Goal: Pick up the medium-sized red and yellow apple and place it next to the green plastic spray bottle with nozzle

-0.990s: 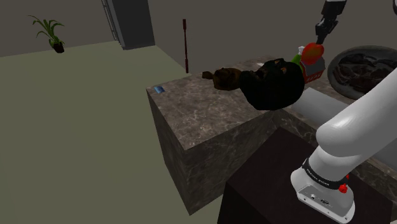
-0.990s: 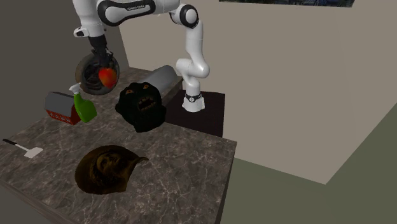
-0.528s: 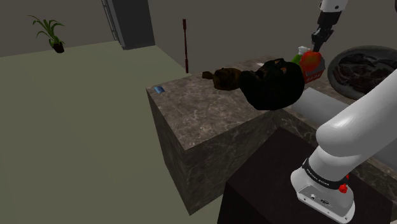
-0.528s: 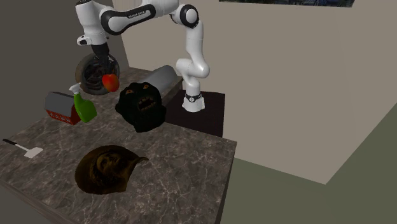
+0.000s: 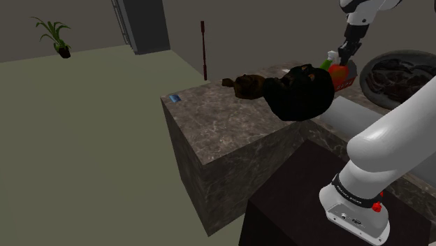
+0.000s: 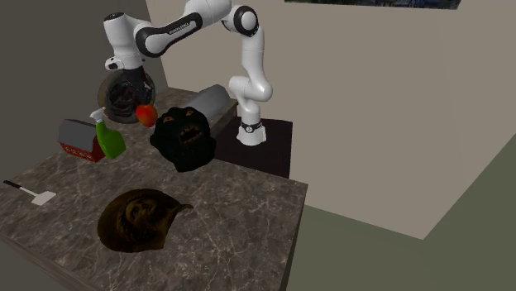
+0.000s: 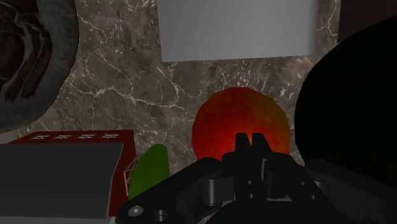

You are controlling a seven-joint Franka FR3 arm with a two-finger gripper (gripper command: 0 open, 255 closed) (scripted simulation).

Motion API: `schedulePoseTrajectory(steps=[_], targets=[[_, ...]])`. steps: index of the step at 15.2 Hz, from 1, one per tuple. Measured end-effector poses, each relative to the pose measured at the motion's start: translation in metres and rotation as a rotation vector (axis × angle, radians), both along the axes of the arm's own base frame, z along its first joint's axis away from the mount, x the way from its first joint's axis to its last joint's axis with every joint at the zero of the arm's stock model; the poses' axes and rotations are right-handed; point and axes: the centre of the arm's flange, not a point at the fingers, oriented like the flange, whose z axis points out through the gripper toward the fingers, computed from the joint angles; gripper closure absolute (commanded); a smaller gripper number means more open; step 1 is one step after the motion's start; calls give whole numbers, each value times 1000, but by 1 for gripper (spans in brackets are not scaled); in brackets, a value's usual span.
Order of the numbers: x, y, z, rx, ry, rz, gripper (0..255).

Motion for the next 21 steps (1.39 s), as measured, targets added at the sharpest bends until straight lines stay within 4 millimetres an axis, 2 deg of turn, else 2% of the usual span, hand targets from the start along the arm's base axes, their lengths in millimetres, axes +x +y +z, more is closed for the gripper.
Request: schedulePoseTrajectory(steps=[21], targets=[[0,1,-111,0,0,0,255]])
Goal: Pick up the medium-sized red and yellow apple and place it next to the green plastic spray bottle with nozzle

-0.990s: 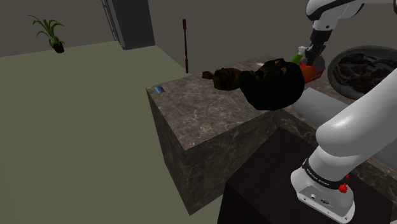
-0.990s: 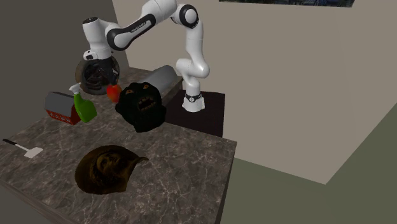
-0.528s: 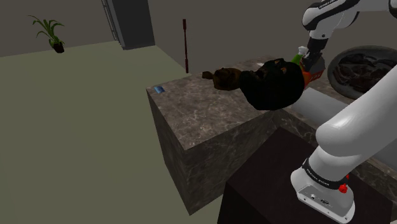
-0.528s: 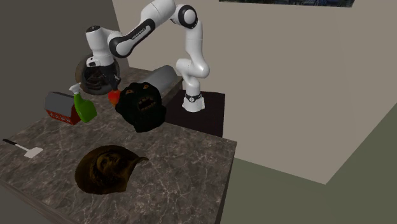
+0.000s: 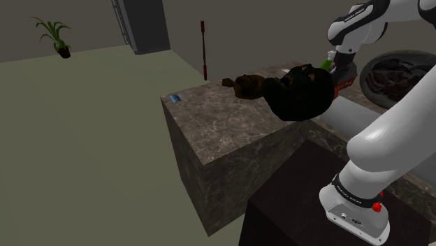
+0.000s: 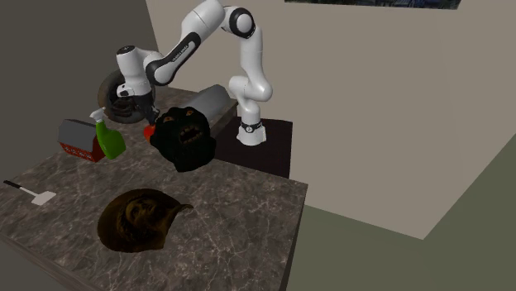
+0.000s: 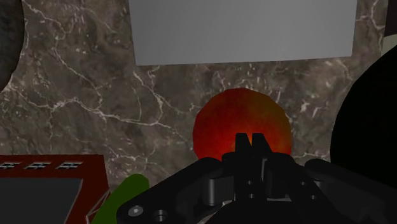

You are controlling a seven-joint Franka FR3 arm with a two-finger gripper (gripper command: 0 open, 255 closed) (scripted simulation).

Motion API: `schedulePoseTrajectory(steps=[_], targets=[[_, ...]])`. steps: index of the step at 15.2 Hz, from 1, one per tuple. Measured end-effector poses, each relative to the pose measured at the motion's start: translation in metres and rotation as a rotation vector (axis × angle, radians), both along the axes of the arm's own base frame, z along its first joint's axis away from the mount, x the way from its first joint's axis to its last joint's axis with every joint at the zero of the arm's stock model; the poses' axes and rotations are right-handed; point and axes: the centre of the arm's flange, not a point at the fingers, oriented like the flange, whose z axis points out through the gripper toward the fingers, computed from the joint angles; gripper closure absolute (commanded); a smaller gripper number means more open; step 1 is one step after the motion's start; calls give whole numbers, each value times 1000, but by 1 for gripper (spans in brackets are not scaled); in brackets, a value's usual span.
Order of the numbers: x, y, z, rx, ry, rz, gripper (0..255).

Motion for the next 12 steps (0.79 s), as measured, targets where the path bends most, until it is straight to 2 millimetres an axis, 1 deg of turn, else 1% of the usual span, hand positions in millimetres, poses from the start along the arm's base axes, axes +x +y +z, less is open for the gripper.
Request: schedulePoseTrajectory(steps=[6,7,12], targets=[[0,0,-3,0,0,0,255],[0,0,-3,0,0,0,0],[0,0,-3,0,0,0,0]])
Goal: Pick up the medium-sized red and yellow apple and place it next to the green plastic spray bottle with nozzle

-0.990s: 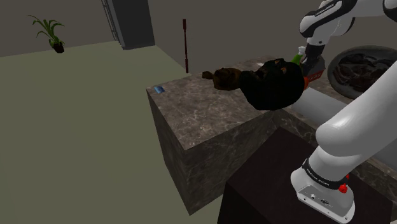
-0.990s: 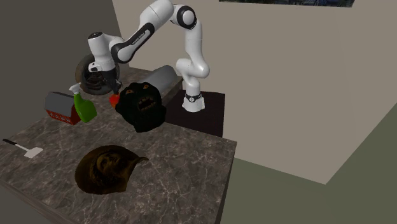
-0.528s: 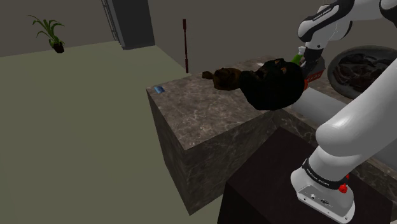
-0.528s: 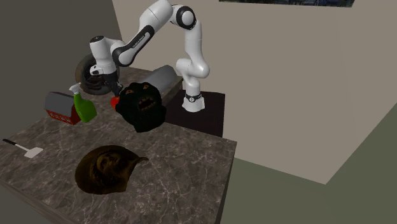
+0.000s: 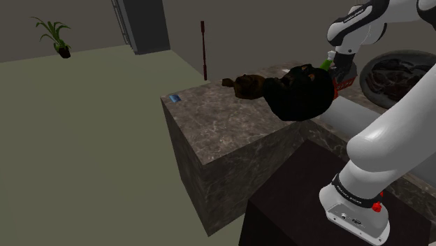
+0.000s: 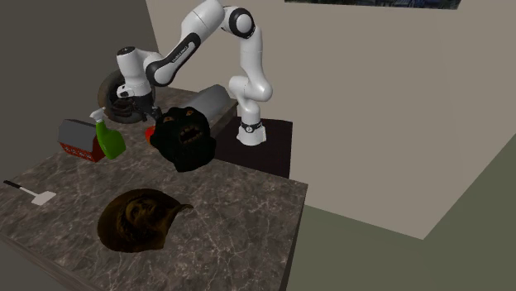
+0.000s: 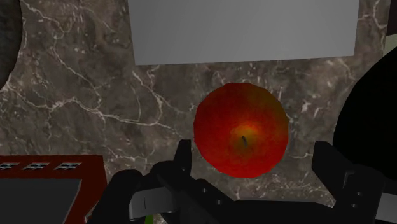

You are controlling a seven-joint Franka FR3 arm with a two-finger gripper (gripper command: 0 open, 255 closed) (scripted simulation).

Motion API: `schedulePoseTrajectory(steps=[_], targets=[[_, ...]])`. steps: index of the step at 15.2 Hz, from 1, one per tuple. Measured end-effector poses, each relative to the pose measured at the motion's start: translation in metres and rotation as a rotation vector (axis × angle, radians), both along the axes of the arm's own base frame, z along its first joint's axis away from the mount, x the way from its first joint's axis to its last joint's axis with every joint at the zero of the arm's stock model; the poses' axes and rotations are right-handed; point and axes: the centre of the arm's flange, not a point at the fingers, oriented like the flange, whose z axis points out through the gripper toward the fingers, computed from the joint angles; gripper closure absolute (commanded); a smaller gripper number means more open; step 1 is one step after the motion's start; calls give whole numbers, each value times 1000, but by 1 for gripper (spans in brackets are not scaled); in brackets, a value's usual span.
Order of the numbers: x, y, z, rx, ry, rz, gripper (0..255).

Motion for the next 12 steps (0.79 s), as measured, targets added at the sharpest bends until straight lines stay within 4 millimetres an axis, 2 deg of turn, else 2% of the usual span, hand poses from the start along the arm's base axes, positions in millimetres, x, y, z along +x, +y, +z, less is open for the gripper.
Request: schedulePoseTrajectory(steps=[2,6,12], targets=[[0,-1,7,0,0,0,0],[4,0,45,-1,-1,0,0],[3,1,50,0,0,0,0]])
